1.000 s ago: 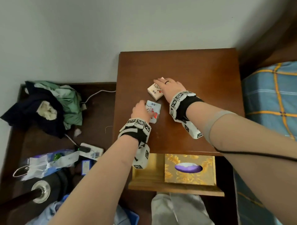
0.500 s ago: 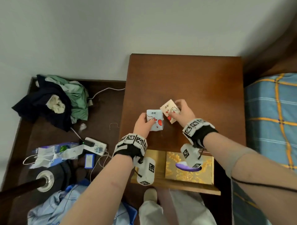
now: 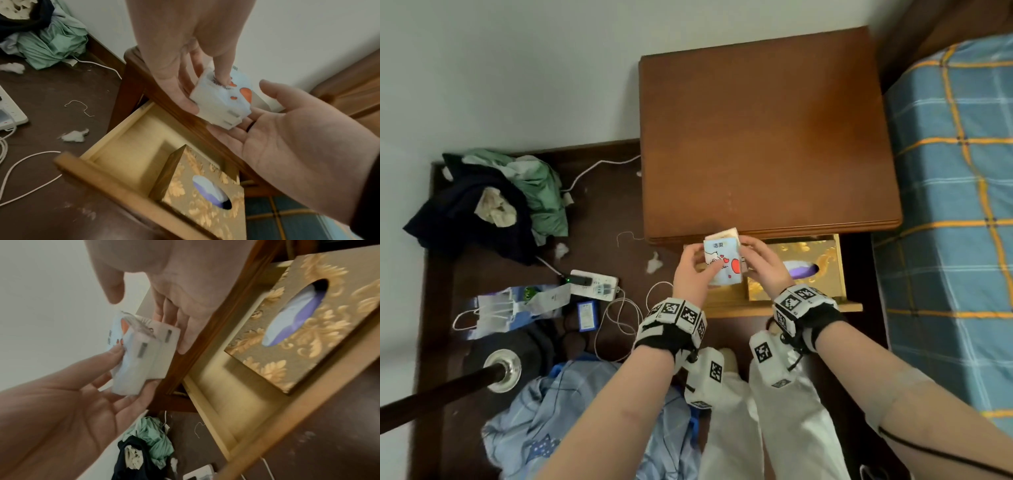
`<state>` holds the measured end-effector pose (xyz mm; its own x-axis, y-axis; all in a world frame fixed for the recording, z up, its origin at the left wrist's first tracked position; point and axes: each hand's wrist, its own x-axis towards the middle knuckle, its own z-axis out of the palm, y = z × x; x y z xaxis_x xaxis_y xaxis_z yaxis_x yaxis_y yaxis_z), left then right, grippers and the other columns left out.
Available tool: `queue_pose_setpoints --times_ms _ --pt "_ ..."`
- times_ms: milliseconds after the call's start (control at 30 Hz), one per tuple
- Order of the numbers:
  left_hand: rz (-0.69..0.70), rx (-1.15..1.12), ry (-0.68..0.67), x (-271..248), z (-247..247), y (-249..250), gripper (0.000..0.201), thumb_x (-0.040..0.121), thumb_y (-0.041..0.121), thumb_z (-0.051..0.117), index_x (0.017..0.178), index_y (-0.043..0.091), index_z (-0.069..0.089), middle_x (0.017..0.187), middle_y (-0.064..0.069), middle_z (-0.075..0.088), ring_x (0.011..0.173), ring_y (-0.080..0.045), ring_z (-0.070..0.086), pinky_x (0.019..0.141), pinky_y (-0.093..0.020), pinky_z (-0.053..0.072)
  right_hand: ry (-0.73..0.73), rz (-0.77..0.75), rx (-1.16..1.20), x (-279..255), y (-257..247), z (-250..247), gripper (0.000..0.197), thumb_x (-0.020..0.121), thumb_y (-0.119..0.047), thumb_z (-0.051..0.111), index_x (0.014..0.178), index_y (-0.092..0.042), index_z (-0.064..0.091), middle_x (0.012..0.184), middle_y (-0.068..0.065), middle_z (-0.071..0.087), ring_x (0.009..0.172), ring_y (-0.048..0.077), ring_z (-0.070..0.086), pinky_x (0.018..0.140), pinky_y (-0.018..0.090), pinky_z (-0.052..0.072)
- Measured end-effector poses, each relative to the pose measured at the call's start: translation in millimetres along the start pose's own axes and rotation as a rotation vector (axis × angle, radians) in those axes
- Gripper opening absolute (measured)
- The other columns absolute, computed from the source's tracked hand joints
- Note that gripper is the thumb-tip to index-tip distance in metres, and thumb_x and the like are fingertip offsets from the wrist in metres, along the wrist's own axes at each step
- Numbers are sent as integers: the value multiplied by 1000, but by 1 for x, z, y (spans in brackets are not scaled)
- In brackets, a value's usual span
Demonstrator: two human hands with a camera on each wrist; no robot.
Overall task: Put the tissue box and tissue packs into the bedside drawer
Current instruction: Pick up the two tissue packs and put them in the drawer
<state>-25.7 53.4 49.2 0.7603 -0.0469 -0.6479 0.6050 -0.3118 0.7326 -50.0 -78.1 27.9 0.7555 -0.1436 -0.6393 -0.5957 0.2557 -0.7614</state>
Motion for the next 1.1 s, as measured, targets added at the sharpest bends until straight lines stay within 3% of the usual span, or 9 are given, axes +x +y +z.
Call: queue_pose_setpoints --times_ms 100,167,233,333,433,600,800,1000,1099 --pt "17 63 42 -8 2 -26 40 84 7 65 122 5 50 109 -10 63 96 -23 61 73 -24 51 -67 -16 -189 -9 26 -7 40 90 -6 57 129 -1 50 106 4 63 97 18 58 83 26 50" --pt "-35 68 56 -9 7 -45 39 83 5 65 119 4 51 103 -8 61 90 -24 61 79 -37 54 -67 3 -373 -9 41 -11 44 88 -12 61 131 -6 52 99 -4 63 97 15 57 85 26 45" --pt "-87 83 57 -6 14 -62 38 83 3 65 119 1 52 103 -12 61 91 -24 60 88 -43 52 -58 31 -555 -4 55 -14 47 87 -17 62 133 -9 52 104 0 65 95 14 57 83 24 44" --pt "-113 177 42 15 23 -80 41 86 7 63 124 -2 52 119 -18 63 104 -27 61 88 -29 47 -42 44 -728 13 71 -14 53 88 -21 61 137 -12 45 123 9 65 107 22 62 90 31 49" --pt "-123 281 -6 45 30 -87 44 88 14 61 128 -1 49 126 -16 61 115 -28 58 83 -23 42 6 41 -807 34 81 -13 59 88 -22 61 139 -13 35 125 13 63 111 27 61 91 36 50" --pt "-190 485 -65 87 37 -101 45 87 13 61 128 -1 48 130 -18 59 117 -32 57 97 -38 46 -130 16 -1236 64 88 -5 52 93 -15 51 140 -11 29 117 18 66 106 33 63 85 39 52" --pt "-276 555 -106 103 43 -116 41 89 13 58 127 -1 49 132 -21 58 121 -35 54 99 -38 42 -239 -130 -1841 76 95 11 34 95 -14 38 126 -10 52 130 7 61 139 26 27 115 38 18" --pt "-280 544 -121 111 55 -124 41 87 16 62 123 0 53 128 -20 61 118 -33 57 96 -36 45 -239 -223 -1896 87 96 -7 34 94 -17 42 121 -11 62 141 7 49 142 29 18 120 41 6" --pt "-264 561 -175 113 57 -124 39 88 19 61 121 0 56 126 -19 63 115 -33 58 95 -37 46 -244 -261 -1899 84 96 -11 38 95 -13 36 128 -7 56 139 9 51 141 30 19 121 42 3"
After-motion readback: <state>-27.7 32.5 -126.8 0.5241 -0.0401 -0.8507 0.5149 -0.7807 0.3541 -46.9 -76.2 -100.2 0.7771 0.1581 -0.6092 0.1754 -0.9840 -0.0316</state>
